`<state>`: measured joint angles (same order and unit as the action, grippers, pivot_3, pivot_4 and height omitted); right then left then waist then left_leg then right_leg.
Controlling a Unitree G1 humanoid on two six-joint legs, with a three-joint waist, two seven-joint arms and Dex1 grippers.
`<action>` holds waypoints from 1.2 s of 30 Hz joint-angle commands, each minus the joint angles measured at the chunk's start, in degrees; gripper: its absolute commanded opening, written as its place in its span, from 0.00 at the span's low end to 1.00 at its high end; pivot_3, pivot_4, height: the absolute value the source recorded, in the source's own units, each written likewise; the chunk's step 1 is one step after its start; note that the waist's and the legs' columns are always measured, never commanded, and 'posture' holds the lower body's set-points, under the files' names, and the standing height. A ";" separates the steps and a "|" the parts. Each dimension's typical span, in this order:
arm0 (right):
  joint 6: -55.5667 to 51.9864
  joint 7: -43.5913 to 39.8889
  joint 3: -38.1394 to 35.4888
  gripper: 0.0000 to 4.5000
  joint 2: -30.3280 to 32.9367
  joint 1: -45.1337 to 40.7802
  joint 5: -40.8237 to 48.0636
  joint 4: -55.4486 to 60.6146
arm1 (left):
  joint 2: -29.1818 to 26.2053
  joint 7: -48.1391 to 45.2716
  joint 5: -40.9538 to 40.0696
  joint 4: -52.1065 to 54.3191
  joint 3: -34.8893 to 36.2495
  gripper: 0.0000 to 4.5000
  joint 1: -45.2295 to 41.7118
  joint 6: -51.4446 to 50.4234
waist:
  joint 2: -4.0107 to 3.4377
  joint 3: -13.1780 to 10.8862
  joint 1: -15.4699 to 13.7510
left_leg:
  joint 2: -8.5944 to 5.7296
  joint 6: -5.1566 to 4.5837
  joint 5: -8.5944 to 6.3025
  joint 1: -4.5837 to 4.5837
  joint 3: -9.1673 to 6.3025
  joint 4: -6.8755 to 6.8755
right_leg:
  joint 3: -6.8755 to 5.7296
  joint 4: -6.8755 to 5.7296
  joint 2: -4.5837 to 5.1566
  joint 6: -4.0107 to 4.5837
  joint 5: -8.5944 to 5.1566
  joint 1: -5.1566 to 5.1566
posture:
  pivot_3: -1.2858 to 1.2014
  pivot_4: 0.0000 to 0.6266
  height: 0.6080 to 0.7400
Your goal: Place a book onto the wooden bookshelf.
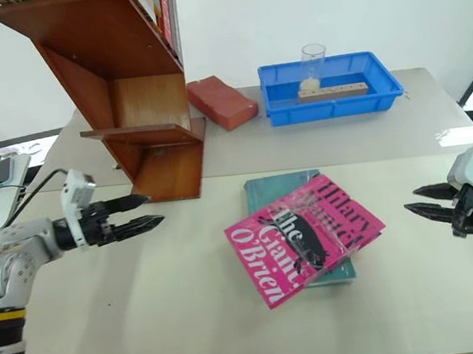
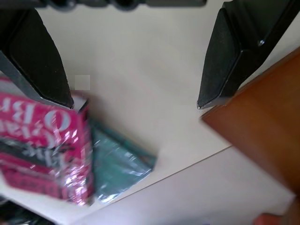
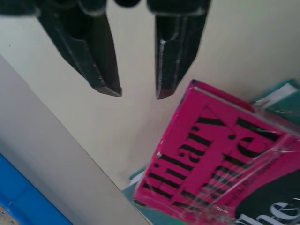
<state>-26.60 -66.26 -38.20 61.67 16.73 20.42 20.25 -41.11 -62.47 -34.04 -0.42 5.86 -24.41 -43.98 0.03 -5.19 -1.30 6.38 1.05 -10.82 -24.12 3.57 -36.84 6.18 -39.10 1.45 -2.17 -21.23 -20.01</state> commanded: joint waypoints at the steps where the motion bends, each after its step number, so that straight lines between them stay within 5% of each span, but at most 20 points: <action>1: 0.20 -1.82 -2.25 0.01 -1.29 6.56 -2.45 5.31 | 4.12 -0.53 -1.61 -3.69 -3.22 1.00 -5.44 -2.86 | 0.01 0.01 0.00 | -0.02 0.00 0.00 0.01 -0.10 0.00 | -0.03 0.03 -0.02 -0.03 -0.02 0.01 | 0.52 0.24 0.31; 7: 3.34 1.72 6.07 0.01 -2.82 8.03 -6.61 7.50 | 11.97 -0.67 -0.73 -15.10 -6.77 1.00 -13.85 -6.24 | 0.04 0.00 0.98 | -0.48 -0.01 0.01 -0.01 -0.83 0.00 | 0.04 0.06 -0.03 -0.06 -0.02 0.14 | 0.52 0.24 0.31; 19: 9.54 7.49 25.33 0.01 -5.58 -9.64 -11.37 -2.54 | 19.87 -3.29 4.27 -33.59 -10.53 1.00 -20.06 -6.40 | 0.00 -0.03 0.95 | -0.69 -0.10 -0.04 0.06 -1.32 0.01 | 0.02 0.12 -0.15 -0.05 -0.02 0.60 | 0.52 0.24 0.31; 27: 14.74 7.56 33.60 0.01 -7.96 -21.60 -13.52 -12.73 | 21.38 -2.73 2.08 -29.86 -9.74 1.00 -16.23 -15.91 | -0.03 -0.02 0.75 | -0.70 -0.10 -0.04 0.08 -1.36 0.02 | 0.01 0.12 -0.16 -0.02 0.00 0.63 | 0.52 0.24 0.31; 36: 18.31 6.78 40.64 0.01 -13.73 -32.78 -14.78 -20.91 | 24.88 5.39 -5.93 -19.93 -0.95 1.00 -10.07 -27.69 | -0.05 -0.02 0.73 | -0.70 -0.09 -0.02 0.13 -1.44 0.02 | -0.04 0.09 -0.16 0.22 0.13 0.70 | 0.52 0.24 0.31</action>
<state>-10.05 -58.97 1.88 48.50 -14.23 5.36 -0.94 -16.94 -58.36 -37.12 -24.13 3.03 -35.46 -69.46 -0.02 -5.21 -0.57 5.68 0.96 -10.85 -23.99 2.12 -36.82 6.13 -39.00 1.29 -1.94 -21.09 -19.30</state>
